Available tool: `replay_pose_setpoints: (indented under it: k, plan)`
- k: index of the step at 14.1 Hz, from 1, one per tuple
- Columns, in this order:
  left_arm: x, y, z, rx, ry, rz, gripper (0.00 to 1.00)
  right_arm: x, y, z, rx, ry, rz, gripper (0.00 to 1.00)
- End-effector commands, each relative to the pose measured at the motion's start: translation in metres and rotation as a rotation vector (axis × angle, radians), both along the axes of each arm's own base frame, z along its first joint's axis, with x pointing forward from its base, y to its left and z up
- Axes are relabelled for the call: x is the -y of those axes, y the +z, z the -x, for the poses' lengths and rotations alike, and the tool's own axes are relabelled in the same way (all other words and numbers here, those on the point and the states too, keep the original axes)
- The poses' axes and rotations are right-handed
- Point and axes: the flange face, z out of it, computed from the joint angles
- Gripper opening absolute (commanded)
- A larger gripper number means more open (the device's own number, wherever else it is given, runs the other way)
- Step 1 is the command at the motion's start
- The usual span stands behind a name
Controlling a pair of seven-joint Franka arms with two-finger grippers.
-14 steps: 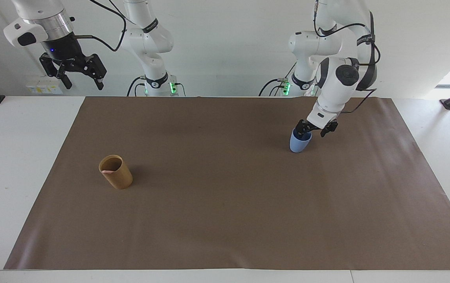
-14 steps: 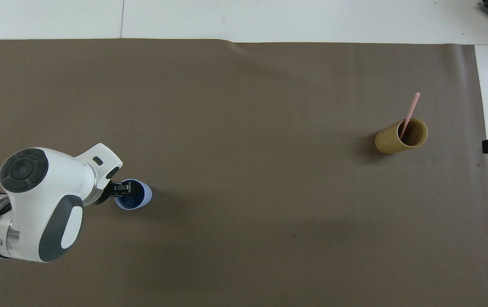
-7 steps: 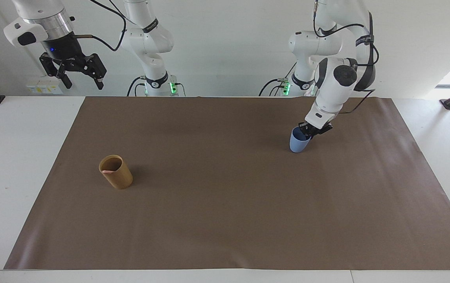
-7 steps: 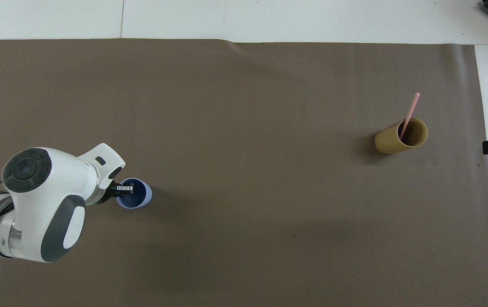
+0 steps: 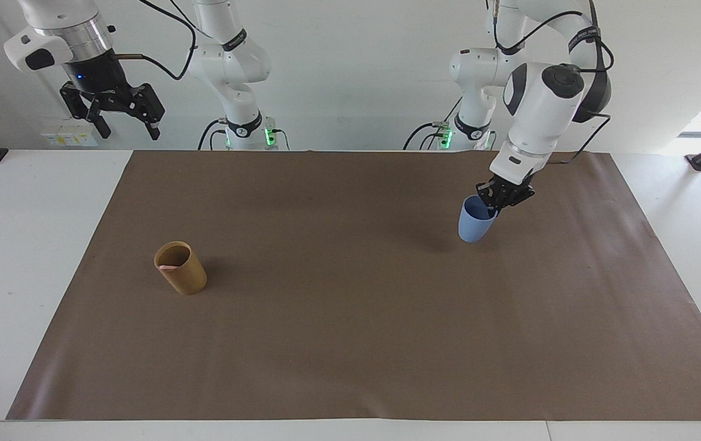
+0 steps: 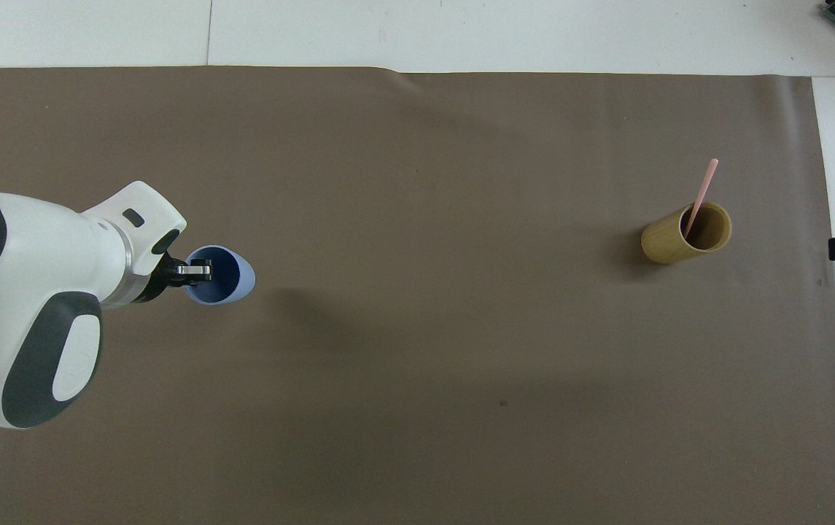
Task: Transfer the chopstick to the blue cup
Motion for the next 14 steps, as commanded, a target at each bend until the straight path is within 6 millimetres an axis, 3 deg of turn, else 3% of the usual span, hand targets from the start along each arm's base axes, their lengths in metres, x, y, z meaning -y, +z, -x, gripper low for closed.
replay_pose_setpoints:
  k: [1,4,8,11,14]
  plan:
    - [0.065,0.010,-0.005,-0.011,0.051,0.031,0.00,0.004,-0.001,0.005,0.021,0.014,-0.017,1.00]
    - [0.112,0.012,0.012,0.012,0.006,0.049,0.00,0.004,0.000,0.004,0.029,0.008,-0.017,1.00]
    - [0.209,-0.038,0.021,0.002,0.034,0.103,0.00,0.004,-0.001,0.003,0.029,0.009,-0.017,1.00]
    - [0.253,-0.061,0.044,-0.024,-0.013,0.099,0.00,0.004,0.000,0.004,0.032,0.011,-0.017,1.00]
    - [0.264,-0.075,0.047,-0.022,-0.020,0.111,0.00,0.004,0.000,0.004,0.030,0.009,-0.017,1.00]
